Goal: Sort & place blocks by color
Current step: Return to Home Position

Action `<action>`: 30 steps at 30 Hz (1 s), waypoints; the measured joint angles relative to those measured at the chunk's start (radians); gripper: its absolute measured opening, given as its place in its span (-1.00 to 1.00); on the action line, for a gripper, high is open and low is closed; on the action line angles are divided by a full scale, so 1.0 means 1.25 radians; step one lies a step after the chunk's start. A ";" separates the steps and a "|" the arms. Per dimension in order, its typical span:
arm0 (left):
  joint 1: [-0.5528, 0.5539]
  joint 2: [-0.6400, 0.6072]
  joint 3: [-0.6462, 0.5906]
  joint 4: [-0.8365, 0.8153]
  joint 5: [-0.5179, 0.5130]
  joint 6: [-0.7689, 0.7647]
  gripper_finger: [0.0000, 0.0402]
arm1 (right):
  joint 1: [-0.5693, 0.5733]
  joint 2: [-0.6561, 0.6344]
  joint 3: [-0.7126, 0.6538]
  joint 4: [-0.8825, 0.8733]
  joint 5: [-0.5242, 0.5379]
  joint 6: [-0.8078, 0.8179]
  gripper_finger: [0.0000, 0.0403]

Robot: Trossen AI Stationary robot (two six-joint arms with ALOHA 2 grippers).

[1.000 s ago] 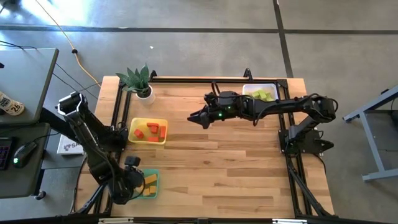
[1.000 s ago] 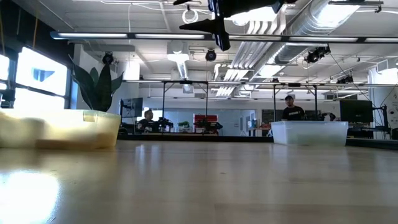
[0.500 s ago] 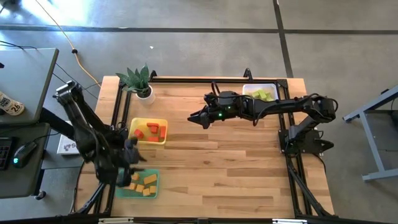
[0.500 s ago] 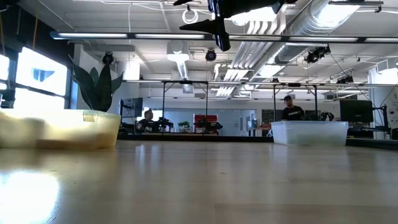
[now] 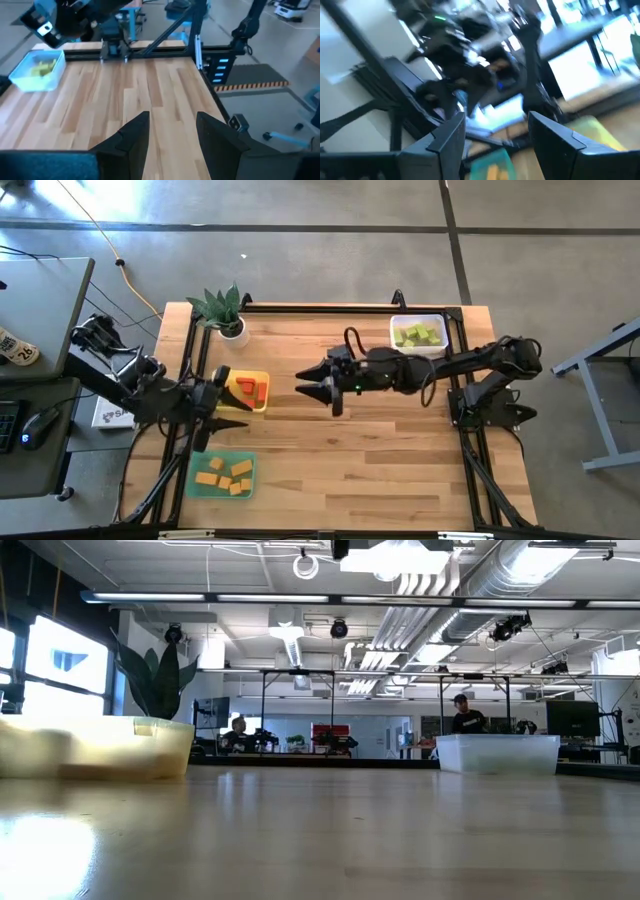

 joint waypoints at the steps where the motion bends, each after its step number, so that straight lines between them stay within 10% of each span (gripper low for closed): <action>1: 0.016 -0.001 -0.003 0.012 0.022 0.016 -0.26 | 0.008 0.000 0.000 0.025 0.007 -0.021 0.00; 10: 0.120 -0.100 -0.222 0.203 0.202 0.022 -0.33 | 0.067 0.000 0.000 0.157 0.017 -0.159 0.00; 30: 0.160 -0.478 -0.570 0.319 0.198 0.011 -0.35 | 0.093 0.000 0.000 0.148 0.017 -0.034 0.00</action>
